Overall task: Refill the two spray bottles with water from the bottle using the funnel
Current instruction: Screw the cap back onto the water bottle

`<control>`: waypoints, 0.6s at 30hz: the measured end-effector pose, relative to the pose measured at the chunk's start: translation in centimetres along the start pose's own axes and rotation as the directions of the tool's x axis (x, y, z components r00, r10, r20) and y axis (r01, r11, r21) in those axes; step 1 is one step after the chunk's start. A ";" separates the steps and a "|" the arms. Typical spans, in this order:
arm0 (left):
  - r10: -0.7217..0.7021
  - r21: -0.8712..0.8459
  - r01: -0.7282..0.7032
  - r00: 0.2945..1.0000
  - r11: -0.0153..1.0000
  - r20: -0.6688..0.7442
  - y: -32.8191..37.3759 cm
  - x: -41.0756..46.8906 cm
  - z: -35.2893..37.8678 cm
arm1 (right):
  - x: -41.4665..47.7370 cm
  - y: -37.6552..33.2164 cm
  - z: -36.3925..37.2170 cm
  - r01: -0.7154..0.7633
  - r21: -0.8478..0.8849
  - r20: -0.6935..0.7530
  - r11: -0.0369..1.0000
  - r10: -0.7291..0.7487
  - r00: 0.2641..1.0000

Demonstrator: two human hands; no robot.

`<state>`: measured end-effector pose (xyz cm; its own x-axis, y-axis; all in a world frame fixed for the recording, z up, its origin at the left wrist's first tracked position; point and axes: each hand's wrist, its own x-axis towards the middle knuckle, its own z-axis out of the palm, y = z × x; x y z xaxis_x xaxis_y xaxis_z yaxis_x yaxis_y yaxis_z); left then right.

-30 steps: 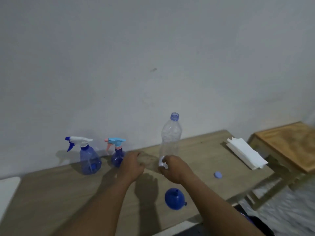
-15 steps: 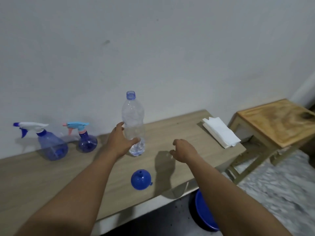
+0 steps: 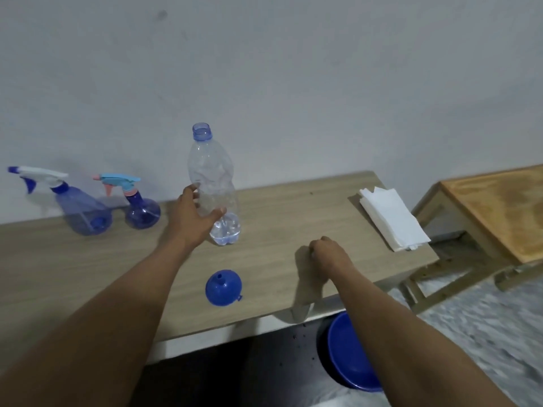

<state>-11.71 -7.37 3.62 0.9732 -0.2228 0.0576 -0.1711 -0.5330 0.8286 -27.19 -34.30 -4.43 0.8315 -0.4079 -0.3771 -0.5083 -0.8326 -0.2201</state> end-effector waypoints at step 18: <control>-0.103 -0.124 0.101 0.995 0.987 -0.012 2.9 -0.7 -1.3 | -3.6 -18.3 -22.0 0.634 0.257 -0.458 0.730 -0.486 0.745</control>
<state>-12.66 -7.71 6.66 0.9873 -0.1572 -0.0217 -0.0516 -0.4471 0.8930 -15.95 -25.87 20.74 0.9687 -0.0709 0.2380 0.0986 -0.7698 -0.6306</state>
